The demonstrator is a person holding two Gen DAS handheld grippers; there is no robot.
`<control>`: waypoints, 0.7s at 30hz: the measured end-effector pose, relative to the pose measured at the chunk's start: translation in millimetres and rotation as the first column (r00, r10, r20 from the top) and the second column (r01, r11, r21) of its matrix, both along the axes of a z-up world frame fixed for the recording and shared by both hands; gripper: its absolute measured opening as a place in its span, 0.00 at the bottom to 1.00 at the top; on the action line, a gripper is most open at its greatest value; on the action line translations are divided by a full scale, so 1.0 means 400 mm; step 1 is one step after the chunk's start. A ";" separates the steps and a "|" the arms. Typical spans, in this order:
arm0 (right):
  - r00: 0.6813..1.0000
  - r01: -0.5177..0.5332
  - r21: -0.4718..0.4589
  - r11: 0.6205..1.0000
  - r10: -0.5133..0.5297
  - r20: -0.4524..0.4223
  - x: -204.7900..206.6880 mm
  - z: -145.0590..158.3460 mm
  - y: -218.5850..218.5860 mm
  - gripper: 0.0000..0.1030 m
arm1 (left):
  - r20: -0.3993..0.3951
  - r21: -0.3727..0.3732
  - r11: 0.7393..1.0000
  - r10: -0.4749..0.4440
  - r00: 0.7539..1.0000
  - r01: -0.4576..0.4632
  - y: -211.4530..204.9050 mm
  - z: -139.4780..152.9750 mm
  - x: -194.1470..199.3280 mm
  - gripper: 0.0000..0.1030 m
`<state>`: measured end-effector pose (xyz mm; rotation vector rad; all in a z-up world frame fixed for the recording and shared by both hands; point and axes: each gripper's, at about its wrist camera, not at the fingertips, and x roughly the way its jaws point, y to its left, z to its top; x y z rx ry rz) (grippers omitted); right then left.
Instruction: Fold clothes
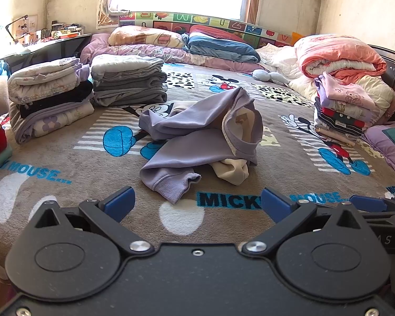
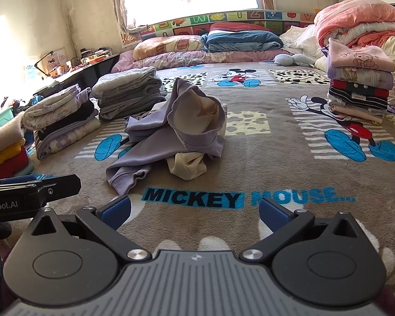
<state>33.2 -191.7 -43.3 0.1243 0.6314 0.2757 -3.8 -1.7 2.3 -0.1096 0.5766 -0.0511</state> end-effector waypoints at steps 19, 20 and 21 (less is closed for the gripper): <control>1.000 0.006 0.031 0.999 -0.005 -0.008 0.015 -0.015 -0.013 1.00 | -0.023 -0.014 1.000 0.004 1.000 -0.004 -0.003 -0.020 0.023 1.00; 1.000 0.001 0.043 0.999 -0.001 -0.009 0.017 -0.019 -0.016 1.00 | -0.029 -0.015 1.000 0.003 1.000 -0.004 -0.003 -0.024 0.028 1.00; 1.000 -0.010 0.067 0.998 0.011 -0.007 0.019 -0.024 -0.022 1.00 | -0.036 -0.016 1.000 0.003 0.999 -0.004 -0.004 -0.028 0.032 1.00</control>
